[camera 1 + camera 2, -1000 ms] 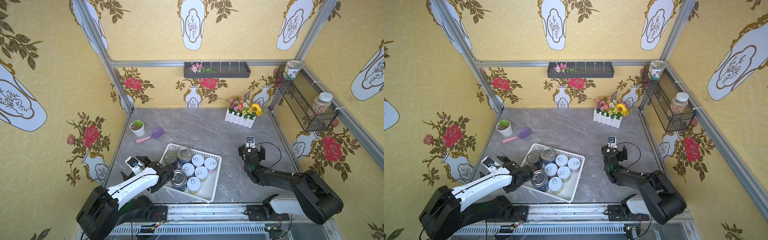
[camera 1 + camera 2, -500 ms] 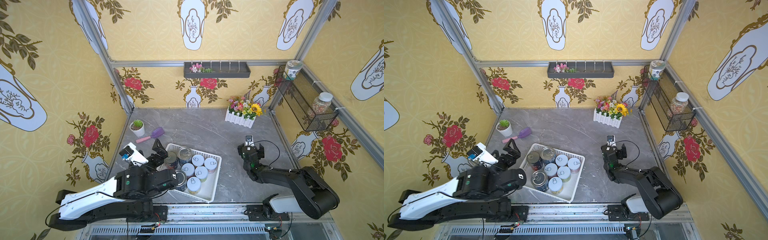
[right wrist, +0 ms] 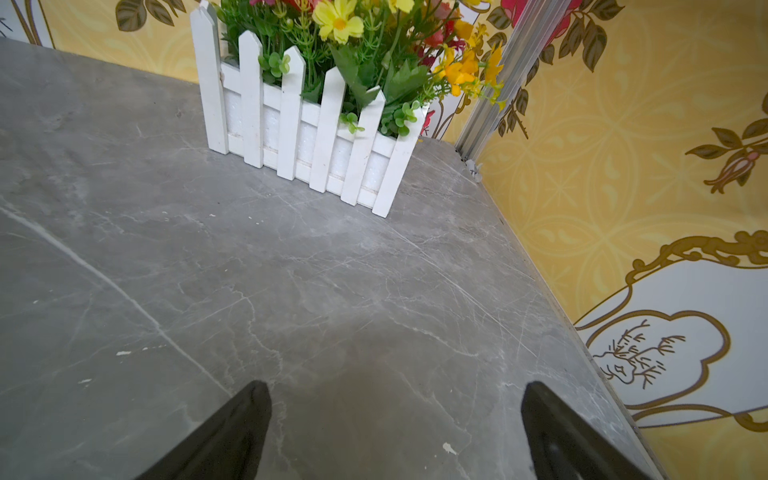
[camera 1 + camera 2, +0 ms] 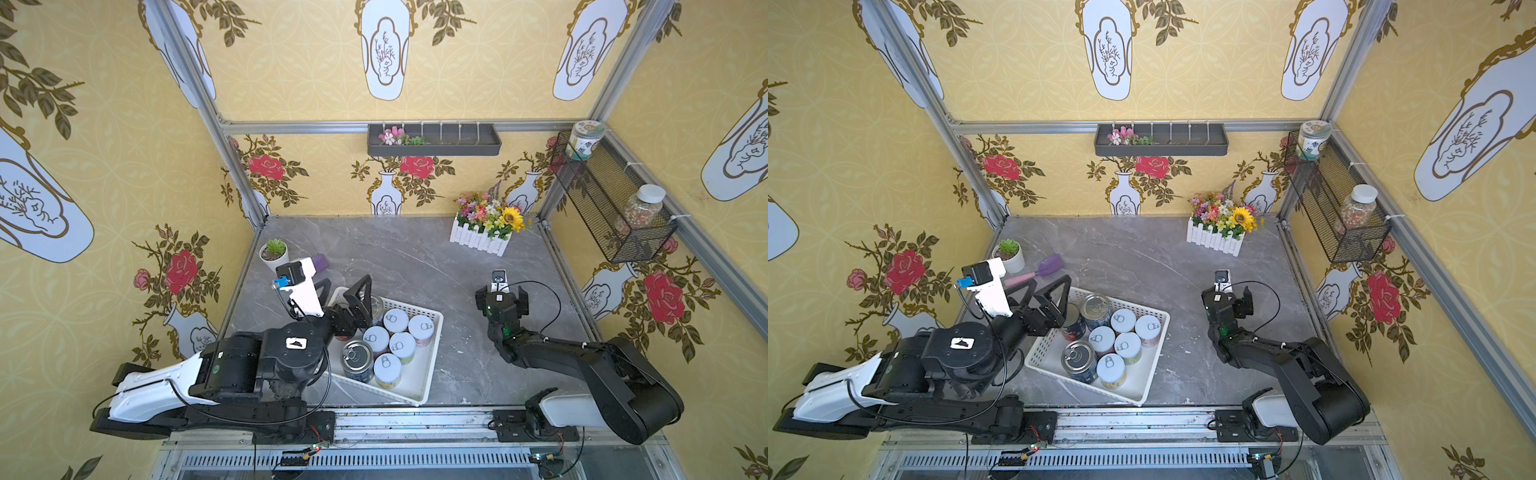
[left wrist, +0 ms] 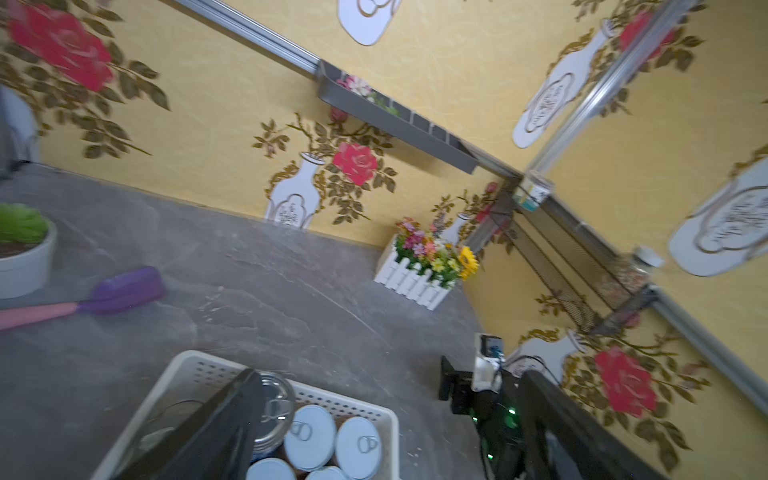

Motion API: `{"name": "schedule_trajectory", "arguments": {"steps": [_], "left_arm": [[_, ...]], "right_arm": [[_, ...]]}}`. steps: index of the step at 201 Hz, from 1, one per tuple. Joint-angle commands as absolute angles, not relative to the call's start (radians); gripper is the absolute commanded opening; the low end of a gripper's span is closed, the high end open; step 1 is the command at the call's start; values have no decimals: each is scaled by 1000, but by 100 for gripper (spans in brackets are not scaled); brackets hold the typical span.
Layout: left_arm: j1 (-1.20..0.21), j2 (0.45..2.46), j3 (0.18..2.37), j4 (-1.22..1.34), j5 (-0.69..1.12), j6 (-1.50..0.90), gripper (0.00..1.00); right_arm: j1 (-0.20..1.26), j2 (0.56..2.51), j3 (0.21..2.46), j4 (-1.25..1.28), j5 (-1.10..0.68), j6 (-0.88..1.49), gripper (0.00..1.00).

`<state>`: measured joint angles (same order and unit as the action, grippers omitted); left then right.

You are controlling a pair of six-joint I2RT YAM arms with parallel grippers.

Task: Put the canned food in the basket
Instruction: Reset both arms

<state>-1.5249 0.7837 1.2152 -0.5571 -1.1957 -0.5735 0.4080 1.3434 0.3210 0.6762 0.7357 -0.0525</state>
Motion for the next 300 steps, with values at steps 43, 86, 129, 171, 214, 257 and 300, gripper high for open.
{"name": "schedule_trajectory", "arguments": {"steps": [43, 86, 129, 171, 214, 257, 300], "left_arm": [[-1191, 499, 796, 7, -1162, -146, 100], [-723, 555, 557, 108, -978, -206, 100], [-480, 949, 375, 410, -1094, -232, 100], [-329, 1091, -8, 1220, -1056, -15, 100], [-252, 1091, 39, 1091, -946, -79, 100], [-228, 1414, 128, 1332, -909, 75, 100], [-136, 1376, 203, 1065, -763, -47, 100]], "right_arm": [[385, 1357, 310, 742, 740, -65, 97], [240, 1373, 219, 920, 541, -29, 97], [186, 1376, 249, 855, 427, -11, 97], [48, 1452, 219, 956, 178, 15, 97], [56, 1424, 228, 900, 176, 25, 97], [53, 1433, 229, 916, 164, 24, 97], [53, 1433, 227, 916, 165, 25, 97]]}}
